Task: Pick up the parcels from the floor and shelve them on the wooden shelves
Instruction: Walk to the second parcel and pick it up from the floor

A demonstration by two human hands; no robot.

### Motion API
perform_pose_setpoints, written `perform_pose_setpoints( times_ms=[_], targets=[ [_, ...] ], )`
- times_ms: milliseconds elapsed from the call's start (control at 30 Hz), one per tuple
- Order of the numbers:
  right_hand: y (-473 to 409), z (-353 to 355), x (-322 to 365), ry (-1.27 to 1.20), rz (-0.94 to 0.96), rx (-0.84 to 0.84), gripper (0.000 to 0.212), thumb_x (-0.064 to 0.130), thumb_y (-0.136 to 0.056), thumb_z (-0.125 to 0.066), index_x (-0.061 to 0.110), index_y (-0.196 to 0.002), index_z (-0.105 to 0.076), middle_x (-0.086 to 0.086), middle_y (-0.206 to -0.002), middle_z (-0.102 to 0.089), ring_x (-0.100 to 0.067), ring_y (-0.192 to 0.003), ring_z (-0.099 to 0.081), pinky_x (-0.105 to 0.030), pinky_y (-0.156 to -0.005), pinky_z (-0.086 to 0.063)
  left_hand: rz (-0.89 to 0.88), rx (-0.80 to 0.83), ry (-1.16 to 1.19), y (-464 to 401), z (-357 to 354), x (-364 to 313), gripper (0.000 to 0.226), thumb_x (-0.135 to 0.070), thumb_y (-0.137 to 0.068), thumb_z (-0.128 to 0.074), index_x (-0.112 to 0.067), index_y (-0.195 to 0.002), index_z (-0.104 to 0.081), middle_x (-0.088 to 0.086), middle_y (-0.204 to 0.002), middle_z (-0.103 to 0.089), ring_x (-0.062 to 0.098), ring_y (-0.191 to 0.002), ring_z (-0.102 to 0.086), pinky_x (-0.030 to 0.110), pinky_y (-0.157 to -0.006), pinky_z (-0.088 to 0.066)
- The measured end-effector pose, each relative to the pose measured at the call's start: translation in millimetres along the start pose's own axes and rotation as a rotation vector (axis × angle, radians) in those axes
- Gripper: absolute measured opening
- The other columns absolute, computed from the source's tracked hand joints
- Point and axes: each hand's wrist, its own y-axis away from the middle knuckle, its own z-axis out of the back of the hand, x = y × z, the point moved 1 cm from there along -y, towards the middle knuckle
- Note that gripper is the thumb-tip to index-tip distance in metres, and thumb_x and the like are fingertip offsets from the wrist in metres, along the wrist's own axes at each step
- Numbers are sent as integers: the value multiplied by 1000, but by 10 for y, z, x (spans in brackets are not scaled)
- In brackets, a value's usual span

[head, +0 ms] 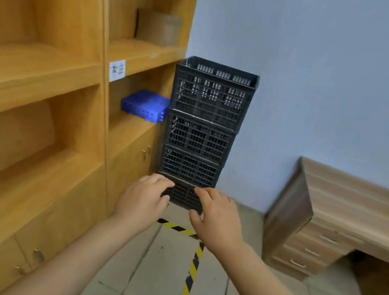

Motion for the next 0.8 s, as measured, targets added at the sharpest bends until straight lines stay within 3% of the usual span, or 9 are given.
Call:
perform_pose_setpoints(
  times_ms=[400,567,800],
  targets=[
    [1732,710,-2867,56,-370,4,46,30,-87,-50,20,-132,-46,-3,-125,-57,-25,-111,-54,-37,-92,-40,-228,270,152,-234,-1753,-2808,34,-27,-91,-47,-29,-124,-51,-10,-118,-60,11,-102,-56,31,-81,-49],
    [2452,918,-3668,69,-545,20,45,28,-86,-50,22,-131,-47,-1,-125,-56,-22,-114,-52,-36,-94,-39,-298,409,195,-181,-2341,-3613,32,-28,-89,-48,-30,-120,-55,-7,-112,-61,14,-99,-58,34,-79,-49],
    [3159,1129,-4463,58,-805,-6,41,31,-88,-50,22,-128,-50,0,-128,-54,-20,-116,-50,-34,-97,-38,-495,539,209,-270,-3069,-4600,33,-30,-85,-55,-28,-118,-57,-7,-117,-60,15,-110,-54,29,-83,-43]
  ],
)
